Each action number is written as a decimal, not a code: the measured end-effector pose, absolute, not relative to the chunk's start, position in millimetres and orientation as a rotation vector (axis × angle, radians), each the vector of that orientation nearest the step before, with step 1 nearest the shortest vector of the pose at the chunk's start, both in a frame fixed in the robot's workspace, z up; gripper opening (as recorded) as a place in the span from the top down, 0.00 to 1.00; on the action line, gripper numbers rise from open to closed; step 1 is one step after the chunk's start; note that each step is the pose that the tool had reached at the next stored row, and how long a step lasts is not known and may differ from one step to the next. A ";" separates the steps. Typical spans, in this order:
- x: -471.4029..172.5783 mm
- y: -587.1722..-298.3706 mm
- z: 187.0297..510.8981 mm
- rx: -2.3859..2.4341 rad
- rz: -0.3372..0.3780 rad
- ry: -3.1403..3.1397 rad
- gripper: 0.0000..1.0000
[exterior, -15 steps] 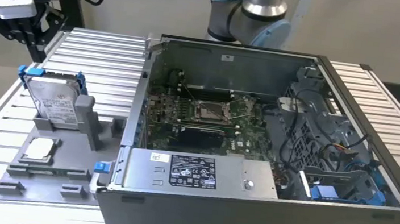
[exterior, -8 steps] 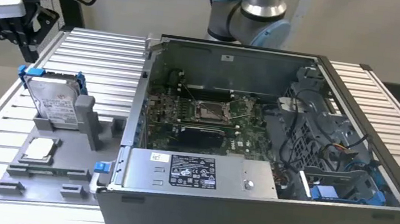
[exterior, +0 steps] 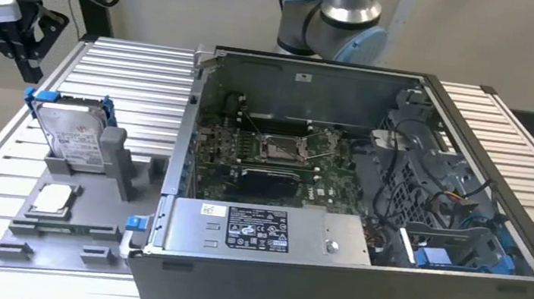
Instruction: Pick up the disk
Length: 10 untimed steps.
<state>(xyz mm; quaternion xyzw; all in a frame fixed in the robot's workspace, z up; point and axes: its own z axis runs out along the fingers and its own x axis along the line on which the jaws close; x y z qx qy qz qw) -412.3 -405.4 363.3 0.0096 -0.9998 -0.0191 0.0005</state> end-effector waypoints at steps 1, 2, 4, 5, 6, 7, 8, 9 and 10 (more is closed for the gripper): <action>-412.4 -405.4 363.2 0.030 -0.060 -3.140 1.00; -412.5 -405.4 363.2 0.030 -0.060 -3.140 1.00; -412.8 -405.4 363.2 0.030 -0.060 -3.140 1.00; -412.9 -405.4 363.3 0.030 -0.060 -3.140 1.00; -413.0 -405.4 363.2 0.030 -0.060 -3.140 1.00; -413.1 -405.4 363.2 0.030 -0.060 -3.140 1.00; -413.1 -405.4 363.2 0.030 -0.060 -3.140 1.00; -413.1 -405.4 363.2 0.032 -0.060 -3.140 1.00; -413.1 -405.4 363.2 0.033 -0.060 -3.140 1.00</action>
